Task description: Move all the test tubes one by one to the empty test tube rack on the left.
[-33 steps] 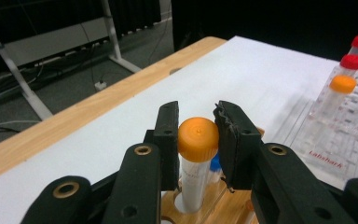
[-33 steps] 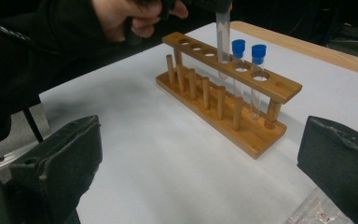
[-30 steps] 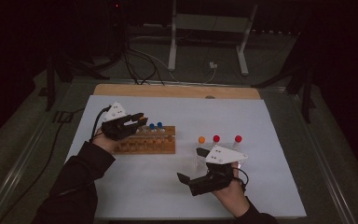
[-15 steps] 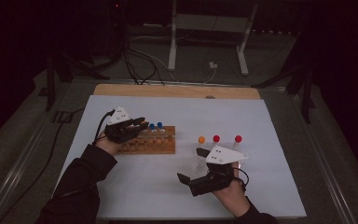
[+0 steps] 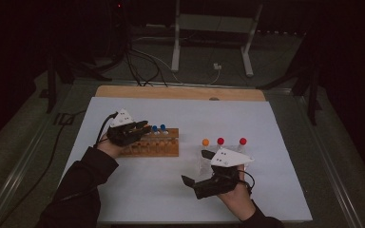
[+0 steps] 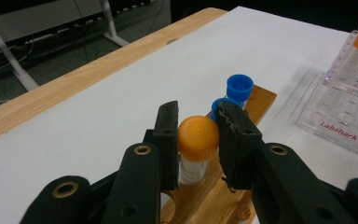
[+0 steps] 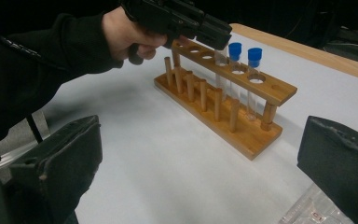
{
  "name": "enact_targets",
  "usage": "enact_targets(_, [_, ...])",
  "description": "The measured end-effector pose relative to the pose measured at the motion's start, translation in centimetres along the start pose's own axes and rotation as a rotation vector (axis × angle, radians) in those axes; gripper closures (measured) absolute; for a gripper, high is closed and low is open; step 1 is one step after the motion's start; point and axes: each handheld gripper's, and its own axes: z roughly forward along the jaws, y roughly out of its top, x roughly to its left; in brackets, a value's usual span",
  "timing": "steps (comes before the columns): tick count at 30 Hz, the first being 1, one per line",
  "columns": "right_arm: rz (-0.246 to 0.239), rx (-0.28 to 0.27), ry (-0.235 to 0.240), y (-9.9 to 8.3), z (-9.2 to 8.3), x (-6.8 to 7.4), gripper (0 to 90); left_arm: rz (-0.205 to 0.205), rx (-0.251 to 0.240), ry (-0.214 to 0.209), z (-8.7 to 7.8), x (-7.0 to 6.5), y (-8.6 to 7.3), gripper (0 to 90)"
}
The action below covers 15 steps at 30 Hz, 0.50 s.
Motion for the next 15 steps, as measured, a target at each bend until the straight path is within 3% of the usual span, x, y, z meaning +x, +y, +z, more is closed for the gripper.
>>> enact_targets(4, [-0.001, -0.006, -0.009, 0.2, -0.3, -0.1, 0.0, -0.004, 0.013, -0.016, -0.1, 0.0, 0.1, 68.9])
enact_targets(12, [-0.010, -0.013, -0.039, 0.5, -1.0, -1.4, 0.0, 0.028, -0.033, -0.035, -2.0, -1.0, 0.6, 41.9])
enact_targets(15, [-0.020, -0.011, -0.092, 0.6, -1.3, -2.0, 0.0, 0.024, -0.049, -0.066, -2.9, -1.6, 0.9, 28.3])
